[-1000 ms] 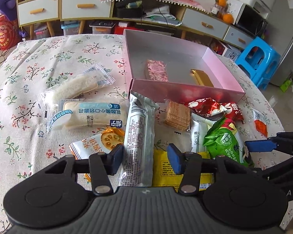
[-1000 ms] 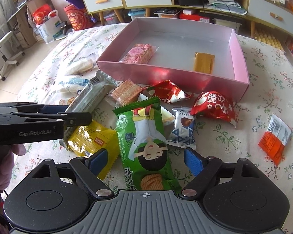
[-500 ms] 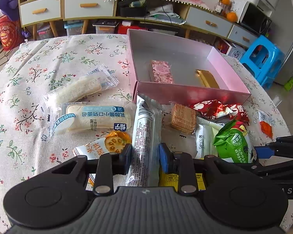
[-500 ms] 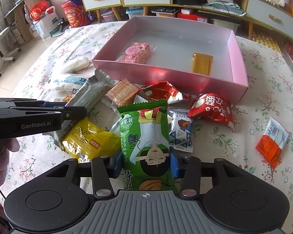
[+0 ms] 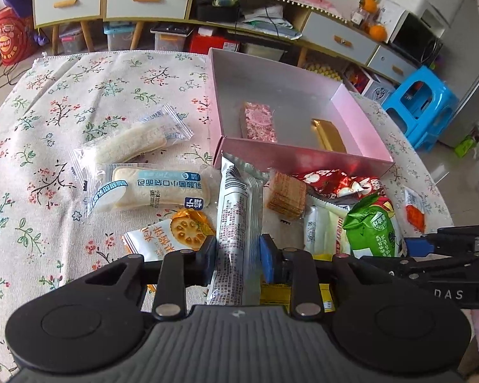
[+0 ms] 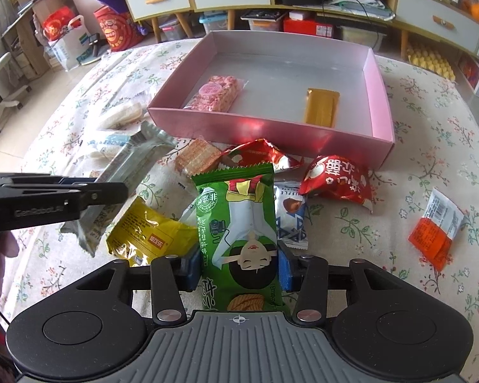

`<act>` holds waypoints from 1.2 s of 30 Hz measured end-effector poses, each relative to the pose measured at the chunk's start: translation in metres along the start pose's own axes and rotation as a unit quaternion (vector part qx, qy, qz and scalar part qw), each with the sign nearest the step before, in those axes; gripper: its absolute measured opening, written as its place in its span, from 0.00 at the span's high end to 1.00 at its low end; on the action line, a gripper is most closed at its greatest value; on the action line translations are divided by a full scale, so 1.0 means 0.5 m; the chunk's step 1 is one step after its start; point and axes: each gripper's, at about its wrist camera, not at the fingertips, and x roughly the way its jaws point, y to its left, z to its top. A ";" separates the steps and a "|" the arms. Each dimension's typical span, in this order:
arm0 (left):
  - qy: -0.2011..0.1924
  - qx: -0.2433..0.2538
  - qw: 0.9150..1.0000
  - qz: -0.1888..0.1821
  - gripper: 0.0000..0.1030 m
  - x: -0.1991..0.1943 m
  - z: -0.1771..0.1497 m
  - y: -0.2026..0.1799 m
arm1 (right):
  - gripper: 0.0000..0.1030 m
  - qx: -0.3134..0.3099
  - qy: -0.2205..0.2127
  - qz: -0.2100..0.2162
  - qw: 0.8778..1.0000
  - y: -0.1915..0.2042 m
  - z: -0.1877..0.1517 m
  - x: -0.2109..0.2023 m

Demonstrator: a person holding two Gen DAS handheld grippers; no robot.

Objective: Organize snacks
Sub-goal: 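Grasp the white stick pack with left tool while right tool grasps green chip bag, then place the white stick pack and green chip bag into the pink box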

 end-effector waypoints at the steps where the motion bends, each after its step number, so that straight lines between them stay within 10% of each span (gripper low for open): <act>1: 0.000 -0.003 1.000 -0.003 0.75 -0.004 0.001 0.000 | 0.57 0.004 -0.001 0.003 1.000 -0.003 0.003 -0.003; 21: -0.032 -0.062 0.996 -0.064 0.75 -0.027 0.039 -0.010 | 0.57 0.084 -0.026 0.033 0.996 -0.045 0.067 -0.030; 36: -0.087 -0.111 0.985 -0.102 0.75 0.054 0.114 -0.046 | 0.57 0.136 -0.144 0.019 0.980 -0.134 0.169 -0.036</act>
